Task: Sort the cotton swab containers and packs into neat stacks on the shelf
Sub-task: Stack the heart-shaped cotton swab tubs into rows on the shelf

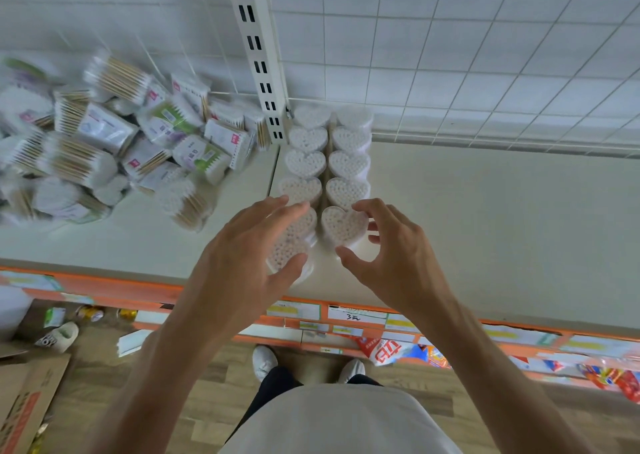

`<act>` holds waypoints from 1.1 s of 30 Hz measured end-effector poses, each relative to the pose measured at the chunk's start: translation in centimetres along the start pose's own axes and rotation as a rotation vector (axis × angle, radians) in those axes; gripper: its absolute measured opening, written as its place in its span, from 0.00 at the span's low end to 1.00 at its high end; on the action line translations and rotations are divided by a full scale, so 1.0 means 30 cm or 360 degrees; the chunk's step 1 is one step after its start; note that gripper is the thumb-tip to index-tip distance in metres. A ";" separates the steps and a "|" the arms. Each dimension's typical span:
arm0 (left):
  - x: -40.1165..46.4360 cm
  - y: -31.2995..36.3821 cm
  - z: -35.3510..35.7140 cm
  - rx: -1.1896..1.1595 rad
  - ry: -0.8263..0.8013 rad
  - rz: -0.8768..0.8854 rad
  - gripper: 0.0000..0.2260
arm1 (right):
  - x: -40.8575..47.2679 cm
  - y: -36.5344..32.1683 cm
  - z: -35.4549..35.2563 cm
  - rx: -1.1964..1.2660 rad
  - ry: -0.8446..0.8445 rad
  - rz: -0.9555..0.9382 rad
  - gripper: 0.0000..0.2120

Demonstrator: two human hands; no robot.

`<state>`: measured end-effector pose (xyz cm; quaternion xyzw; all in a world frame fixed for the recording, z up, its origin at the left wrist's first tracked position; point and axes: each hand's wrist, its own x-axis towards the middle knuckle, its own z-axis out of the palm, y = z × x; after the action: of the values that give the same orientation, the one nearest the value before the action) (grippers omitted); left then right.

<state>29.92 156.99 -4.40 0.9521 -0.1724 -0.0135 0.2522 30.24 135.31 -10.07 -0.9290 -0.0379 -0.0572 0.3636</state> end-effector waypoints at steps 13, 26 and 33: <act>-0.010 -0.025 0.000 0.0002 -0.0030 0.0071 0.25 | -0.019 -0.024 0.016 -0.0104 0.0082 0.0045 0.28; -0.081 -0.158 0.021 -0.0179 0.0061 0.0083 0.26 | -0.104 -0.137 -0.063 -0.0390 0.0269 -0.0017 0.28; -0.090 -0.358 -0.093 -0.0057 0.0188 0.0043 0.31 | -0.061 -0.350 0.086 -0.0273 0.0195 -0.0090 0.24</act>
<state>31.15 167.96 -7.34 0.9442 -0.1697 0.0431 0.2790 27.45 144.70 -5.15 -0.9501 -0.0368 -0.1271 0.2824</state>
